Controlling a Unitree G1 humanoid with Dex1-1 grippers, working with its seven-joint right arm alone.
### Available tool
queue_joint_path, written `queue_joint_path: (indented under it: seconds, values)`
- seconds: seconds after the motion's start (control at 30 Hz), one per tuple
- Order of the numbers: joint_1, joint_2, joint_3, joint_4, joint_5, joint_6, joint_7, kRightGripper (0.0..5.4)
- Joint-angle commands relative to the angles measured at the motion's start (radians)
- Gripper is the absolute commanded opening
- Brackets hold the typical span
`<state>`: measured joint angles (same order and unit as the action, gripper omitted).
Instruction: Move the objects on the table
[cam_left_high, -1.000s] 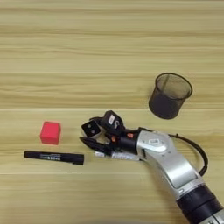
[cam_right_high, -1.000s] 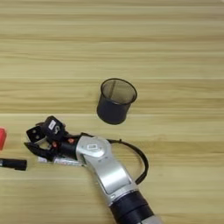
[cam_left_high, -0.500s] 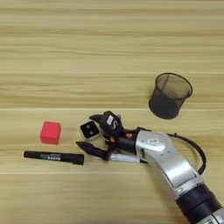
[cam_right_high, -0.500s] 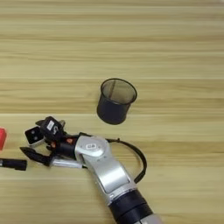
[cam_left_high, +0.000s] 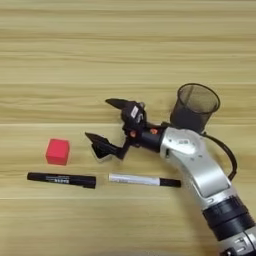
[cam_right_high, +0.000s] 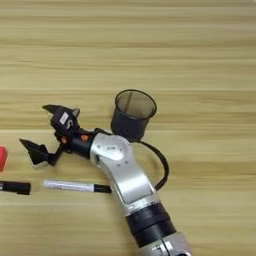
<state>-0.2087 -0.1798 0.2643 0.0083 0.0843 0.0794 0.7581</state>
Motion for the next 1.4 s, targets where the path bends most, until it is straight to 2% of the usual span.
queue_joint_path:
  seconds: [0.03,0.33,0.5,0.63,0.8,1.07,1.23,1.4]
  values:
    - [-0.140,-0.040,-0.109,-0.123,0.064,-0.011,-0.022,5.35]
    - [-0.221,-0.122,-0.244,-0.230,0.162,0.072,-0.022,5.35]
    - [-0.257,-0.211,-0.344,-0.279,0.240,0.125,0.001,5.35]
    - [-0.281,-0.302,-0.432,-0.253,0.310,0.144,0.060,5.35]
    - [-0.292,-0.383,-0.490,-0.190,0.363,0.132,0.142,5.35]
    - [-0.284,-0.464,-0.526,-0.018,0.372,0.040,0.303,5.35]
    - [-0.285,-0.501,-0.534,0.090,0.365,-0.022,0.388,5.35]
    - [-0.281,-0.520,-0.531,0.160,0.366,-0.049,0.448,5.35]
